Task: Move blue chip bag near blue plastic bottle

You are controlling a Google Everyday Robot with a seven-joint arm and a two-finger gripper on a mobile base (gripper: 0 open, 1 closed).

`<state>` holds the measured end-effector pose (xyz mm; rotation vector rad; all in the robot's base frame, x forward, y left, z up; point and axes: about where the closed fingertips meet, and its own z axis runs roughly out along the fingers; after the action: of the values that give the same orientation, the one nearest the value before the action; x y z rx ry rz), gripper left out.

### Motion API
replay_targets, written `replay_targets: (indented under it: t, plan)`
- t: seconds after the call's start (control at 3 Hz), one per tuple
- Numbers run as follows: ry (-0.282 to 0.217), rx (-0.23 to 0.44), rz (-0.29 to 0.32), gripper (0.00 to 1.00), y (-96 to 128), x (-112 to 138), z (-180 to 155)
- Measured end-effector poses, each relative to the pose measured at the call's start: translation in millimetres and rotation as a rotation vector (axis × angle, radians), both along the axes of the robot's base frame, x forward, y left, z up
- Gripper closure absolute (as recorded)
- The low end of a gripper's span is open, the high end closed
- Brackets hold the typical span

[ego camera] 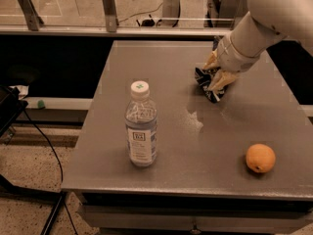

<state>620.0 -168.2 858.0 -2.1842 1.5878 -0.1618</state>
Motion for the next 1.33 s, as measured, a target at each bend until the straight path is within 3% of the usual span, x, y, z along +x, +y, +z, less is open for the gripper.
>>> replay_targets:
  t: [0.33, 0.67, 1.0, 1.33]
  plan:
    - [-0.067, 0.010, 0.001, 0.93, 3.1, -3.8, 22.2]
    - [-0.220, 0.020, 0.019, 1.00, 15.1, -16.7, 70.5]
    - [-0.222, 0.023, 0.026, 1.00, 15.4, -17.0, 70.5]
    - [-0.261, 0.054, 0.124, 1.00, 18.4, -22.3, 70.6]
